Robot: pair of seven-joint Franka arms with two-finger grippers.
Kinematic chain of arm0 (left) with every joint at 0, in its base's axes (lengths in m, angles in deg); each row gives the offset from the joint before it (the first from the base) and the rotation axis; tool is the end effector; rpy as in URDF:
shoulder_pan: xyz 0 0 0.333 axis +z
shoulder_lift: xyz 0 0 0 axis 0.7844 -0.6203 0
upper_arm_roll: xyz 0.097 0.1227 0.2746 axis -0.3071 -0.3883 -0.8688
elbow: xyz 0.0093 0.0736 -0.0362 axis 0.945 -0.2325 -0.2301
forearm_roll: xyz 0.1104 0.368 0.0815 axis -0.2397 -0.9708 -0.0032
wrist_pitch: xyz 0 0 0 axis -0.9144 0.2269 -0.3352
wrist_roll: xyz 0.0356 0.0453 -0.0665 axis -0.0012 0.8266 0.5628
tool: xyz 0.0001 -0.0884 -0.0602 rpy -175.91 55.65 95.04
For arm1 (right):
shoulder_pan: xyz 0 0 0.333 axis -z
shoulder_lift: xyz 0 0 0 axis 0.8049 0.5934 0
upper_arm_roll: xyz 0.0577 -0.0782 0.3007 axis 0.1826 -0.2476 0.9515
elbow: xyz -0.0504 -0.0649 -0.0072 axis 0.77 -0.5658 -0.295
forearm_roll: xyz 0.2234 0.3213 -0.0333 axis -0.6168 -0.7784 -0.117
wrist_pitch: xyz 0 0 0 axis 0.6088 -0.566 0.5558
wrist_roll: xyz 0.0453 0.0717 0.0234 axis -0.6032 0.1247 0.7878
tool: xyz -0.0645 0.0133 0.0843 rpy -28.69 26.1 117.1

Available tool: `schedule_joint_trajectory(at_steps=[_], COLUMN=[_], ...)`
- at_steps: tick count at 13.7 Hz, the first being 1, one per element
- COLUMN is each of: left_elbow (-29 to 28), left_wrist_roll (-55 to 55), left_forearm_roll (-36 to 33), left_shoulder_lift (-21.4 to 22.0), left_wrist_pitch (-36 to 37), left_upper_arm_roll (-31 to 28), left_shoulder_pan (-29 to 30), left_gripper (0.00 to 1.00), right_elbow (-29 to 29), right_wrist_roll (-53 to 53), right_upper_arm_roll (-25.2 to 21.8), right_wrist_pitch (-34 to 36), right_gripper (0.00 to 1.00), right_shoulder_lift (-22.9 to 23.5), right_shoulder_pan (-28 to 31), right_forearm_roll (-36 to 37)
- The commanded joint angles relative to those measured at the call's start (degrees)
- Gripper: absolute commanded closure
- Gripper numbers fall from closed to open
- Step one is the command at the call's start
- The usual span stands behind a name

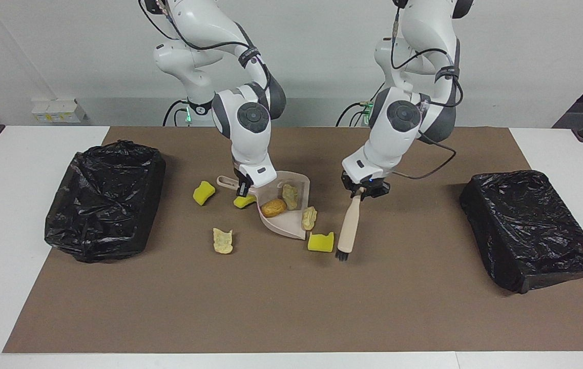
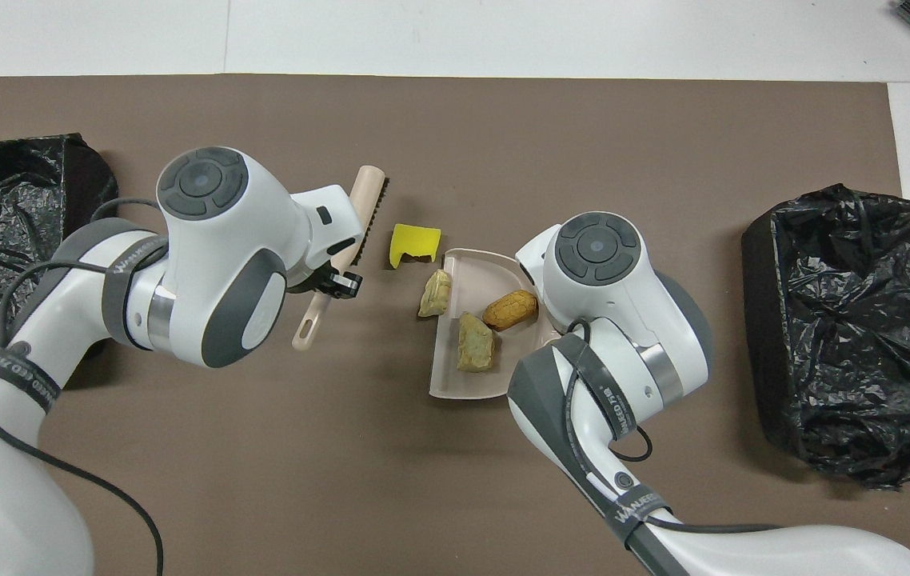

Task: Sweep and dump trash in bin
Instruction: 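Sweep the yellow sponge and bread into the dustpan with the left gripper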

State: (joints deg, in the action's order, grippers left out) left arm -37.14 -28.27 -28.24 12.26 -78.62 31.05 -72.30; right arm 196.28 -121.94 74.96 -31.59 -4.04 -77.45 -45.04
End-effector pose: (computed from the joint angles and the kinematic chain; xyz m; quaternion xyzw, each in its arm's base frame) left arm 0.5795 -0.2601 0.3949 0.9781 -0.2021 -0.0299 0.0401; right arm 0.5383 0.2457 0.3655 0.7676 0.6322 -0.1024 0.0238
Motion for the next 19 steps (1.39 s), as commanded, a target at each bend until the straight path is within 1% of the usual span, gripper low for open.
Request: schedule_joint_trajectory(at_steps=[1, 3, 5, 7, 9, 10, 12, 14, 16, 19], left_elbow=[6.21, 6.23, 5.09, 2.55, -2.27, -4.04, -4.67, -5.02, -8.61, -9.24], left_wrist_roll=[-2.49, -2.66, -4.49, -7.22, -6.89, -6.53, -5.13, -3.37, 1.61, 4.1], left_forearm_roll=[-3.67, -5.7, -5.18, -5.0, -4.56, -2.82, 0.26, 1.67, 5.62, 7.21], left_shoulder_lift=[-6.38, -8.59, -8.08, -6.06, -2.12, -0.62, 0.8, 1.59, 4.04, 4.41], left_wrist_pitch=[-0.72, -1.44, -0.22, 2.24, 3.13, 3.57, 6.98, 10.24, 9.56, 7.88], left_upper_arm_roll=[0.68, 0.94, 1.03, 1.12, 1.47, 1.47, 1.47, 1.56, 1.47, 1.56], left_shoulder_pan=[1.56, 0.69, -1.67, -4.14, -6.86, -7.66, -9.15, -9.77, -13.18, -15.21], left_gripper=[1.0, 1.0, 1.0, 1.0, 1.0, 1.0, 1.0, 1.0, 1.0, 1.0], right_elbow=[0.91, 1.0, 1.35, 1.35, 1.44, 1.62, 1.71, 2.84, 2.94, 2.94], right_wrist_roll=[2.06, 1.97, 1.97, 1.97, 1.89, 1.88, 1.27, 1.62, 1.44, 1.62], right_upper_arm_roll=[0.21, 0.21, 0.21, 0.21, 0.21, 0.21, 0.21, 0.21, 0.21, 0.21], right_wrist_pitch=[-0.65, -0.65, -0.82, -0.82, -0.91, -1.08, -1.09, -3.44, -3.55, -3.55], right_gripper=[1.0, 1.0, 1.0, 1.0, 1.0, 1.0, 1.0, 1.0, 1.0, 1.0], right_shoulder_lift=[-0.7, -0.7, -0.87, -0.87, -0.87, -0.87, -0.78, -0.78, -0.78, -0.78], right_shoulder_pan=[0.12, 0.12, 0.12, 0.12, 0.12, 0.12, 0.2, 0.2, 0.2, 0.2], right_forearm_roll=[-0.04, -0.04, -0.04, -0.04, -0.04, -0.04, -0.04, -0.04, -0.04, -0.04])
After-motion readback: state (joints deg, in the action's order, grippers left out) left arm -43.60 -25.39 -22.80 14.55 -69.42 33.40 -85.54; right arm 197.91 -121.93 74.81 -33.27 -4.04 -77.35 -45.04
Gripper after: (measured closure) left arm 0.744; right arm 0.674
